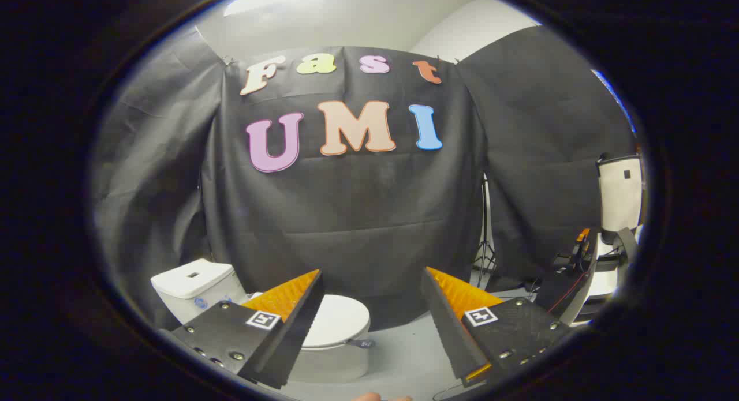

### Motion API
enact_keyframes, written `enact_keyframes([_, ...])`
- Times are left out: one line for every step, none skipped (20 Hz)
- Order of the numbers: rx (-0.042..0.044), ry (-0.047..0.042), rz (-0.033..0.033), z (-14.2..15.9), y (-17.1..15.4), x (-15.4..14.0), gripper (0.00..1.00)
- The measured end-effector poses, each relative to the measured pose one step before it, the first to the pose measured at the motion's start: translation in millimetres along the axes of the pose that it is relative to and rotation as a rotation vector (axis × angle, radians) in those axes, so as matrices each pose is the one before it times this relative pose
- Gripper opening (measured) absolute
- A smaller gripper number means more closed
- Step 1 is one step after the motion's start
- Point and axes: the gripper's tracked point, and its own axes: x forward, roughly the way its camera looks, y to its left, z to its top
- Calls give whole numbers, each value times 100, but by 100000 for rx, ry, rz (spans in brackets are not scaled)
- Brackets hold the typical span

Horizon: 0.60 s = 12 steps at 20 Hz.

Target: Open the toilet lid.

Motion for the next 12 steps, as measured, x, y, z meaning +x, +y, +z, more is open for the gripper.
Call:
enact_keyframes([250,-327,-106,46,-15,-16,100])
enact_keyframes([127,-101,-135,14,-23,-9,100])
enact_keyframes([10,133,-378,-176,-102,-7,100])
enact_keyframes([120,353,-526,-48,-163,10,100])
enact_keyframes([256,464,-208,-125,-79,27,100])
enact_keyframes([197,518,-133,-135,22,-12,100])
enact_keyframes([21,426,-269,-161,-90,44,100])
enact_keyframes([-62,268,-251,7,-119,-47,100])
enact_keyframes([-1,136,-224,-70,-55,3,100])
enact_keyframes([234,35,-22,19,-10,27,100])
enact_keyframes([291,177,-22,-46,-77,-20,100])
enact_keyframes([90,179,-120,-28,12,18,100])
